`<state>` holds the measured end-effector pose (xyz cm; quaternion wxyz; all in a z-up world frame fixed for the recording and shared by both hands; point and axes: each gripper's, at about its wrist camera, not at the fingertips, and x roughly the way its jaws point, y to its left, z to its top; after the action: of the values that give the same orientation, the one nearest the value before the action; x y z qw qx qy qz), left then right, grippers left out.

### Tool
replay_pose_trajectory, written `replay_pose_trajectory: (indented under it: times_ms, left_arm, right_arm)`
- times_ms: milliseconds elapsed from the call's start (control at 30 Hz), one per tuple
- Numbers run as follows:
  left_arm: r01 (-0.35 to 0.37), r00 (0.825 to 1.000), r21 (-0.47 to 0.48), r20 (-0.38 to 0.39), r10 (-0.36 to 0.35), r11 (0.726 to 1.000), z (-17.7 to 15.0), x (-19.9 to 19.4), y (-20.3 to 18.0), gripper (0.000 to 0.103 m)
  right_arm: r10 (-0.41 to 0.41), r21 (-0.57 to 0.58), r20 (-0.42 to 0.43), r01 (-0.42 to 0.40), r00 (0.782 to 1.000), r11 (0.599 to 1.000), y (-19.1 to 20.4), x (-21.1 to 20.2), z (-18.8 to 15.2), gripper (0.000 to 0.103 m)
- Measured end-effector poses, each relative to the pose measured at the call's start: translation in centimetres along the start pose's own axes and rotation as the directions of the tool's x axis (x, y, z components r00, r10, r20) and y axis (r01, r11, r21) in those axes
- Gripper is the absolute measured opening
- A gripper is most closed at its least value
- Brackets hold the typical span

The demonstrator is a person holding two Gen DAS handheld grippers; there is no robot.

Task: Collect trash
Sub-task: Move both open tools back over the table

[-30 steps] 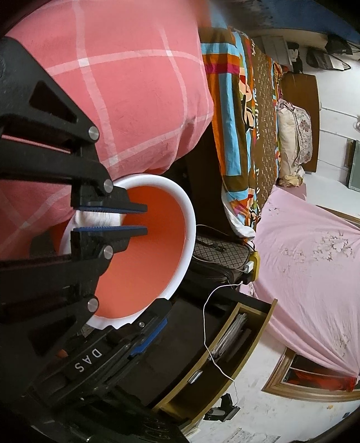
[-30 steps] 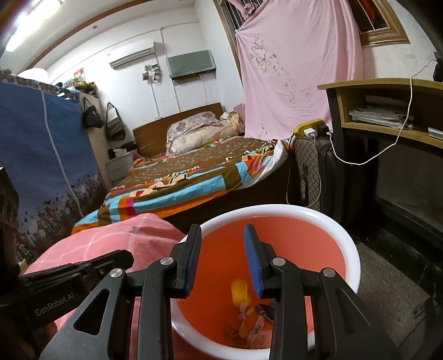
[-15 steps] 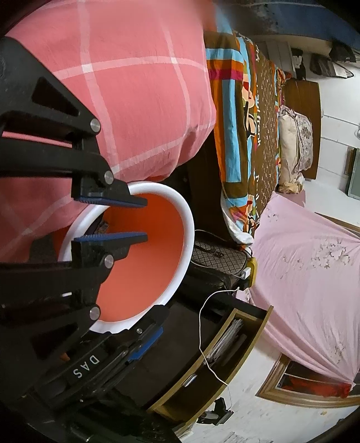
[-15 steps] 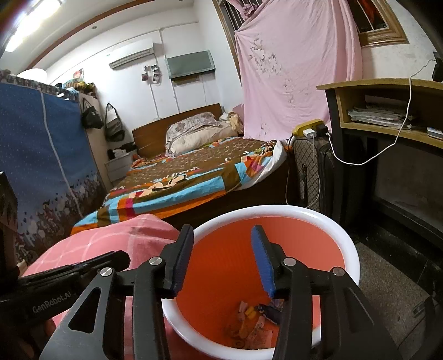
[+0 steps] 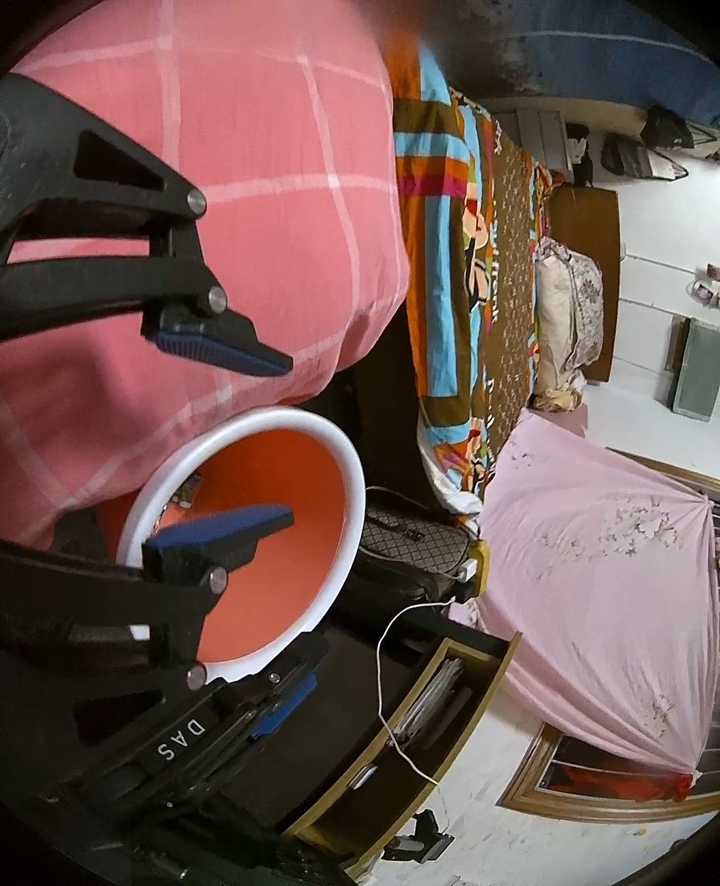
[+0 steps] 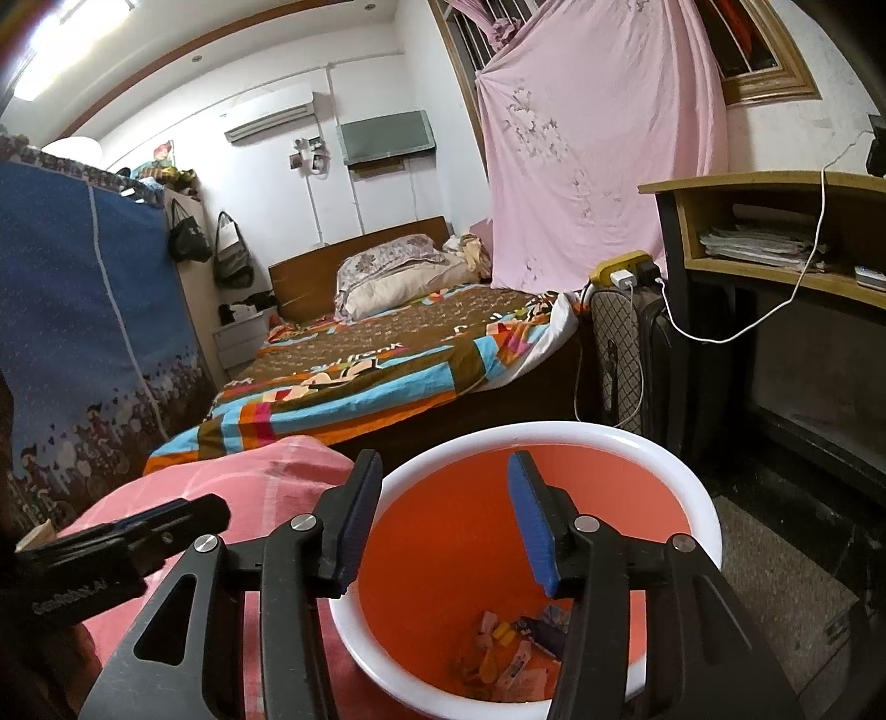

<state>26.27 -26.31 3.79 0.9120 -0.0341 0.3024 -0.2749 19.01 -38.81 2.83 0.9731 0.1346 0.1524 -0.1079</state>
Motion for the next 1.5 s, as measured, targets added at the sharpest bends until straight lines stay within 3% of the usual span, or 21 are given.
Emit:
replay_pose_trajectory:
  times_ms: [133,233,333,467,600,800,1167,1500]
  left_arm:
    - [-0.034,0.999,-0.007,0.029,0.034,0.999,-0.1,-1.1,0.8,0.05]
    - [-0.085,0.994,-0.023,0.072,0.087,0.996,-0.1,-2.3,1.7,0.067]
    - [-0.115,0.988,-0.042,0.103,0.119,0.992,-0.2,-3.2,2.7,0.073]
    - [-0.152,0.976,-0.084,0.144,0.163,0.985,-0.5,-4.6,4.0,0.089]
    - [-0.179,0.965,-0.112,0.171,0.197,0.977,-0.8,-5.4,5.1,0.089]
    - [-0.228,0.949,-0.127,0.191,0.249,0.965,-1.2,-6.6,6.1,0.089]
    - [-0.257,0.926,-0.135,0.251,0.283,0.957,-2.5,-10.3,7.1,0.089]
    - [-0.335,0.876,-0.131,0.321,0.359,0.933,-4.3,-14.0,7.1,0.09]
  right_arm:
    - [0.007,-0.008,0.012,-0.006,1.0,1.0,0.5,-0.3,0.0,0.051]
    - [0.012,-0.017,0.034,-0.011,0.999,1.0,0.9,-0.7,0.1,0.077]
    - [0.023,-0.021,0.056,-0.022,0.998,1.0,1.4,-1.2,0.2,0.08]
    - [0.026,-0.041,0.075,-0.023,0.997,0.999,2.1,-1.4,0.1,0.089]
    - [0.031,-0.059,0.089,-0.025,0.996,0.998,2.8,-1.5,0.0,0.103]
    - [0.077,-0.095,0.13,-0.065,0.988,0.993,4.1,-2.3,-0.1,0.103]
    - [0.11,-0.17,0.185,-0.079,0.976,0.982,6.5,-4.7,-0.1,0.103]
    - [0.141,-0.213,0.246,-0.088,0.959,0.973,8.0,-7.5,-1.4,0.103]
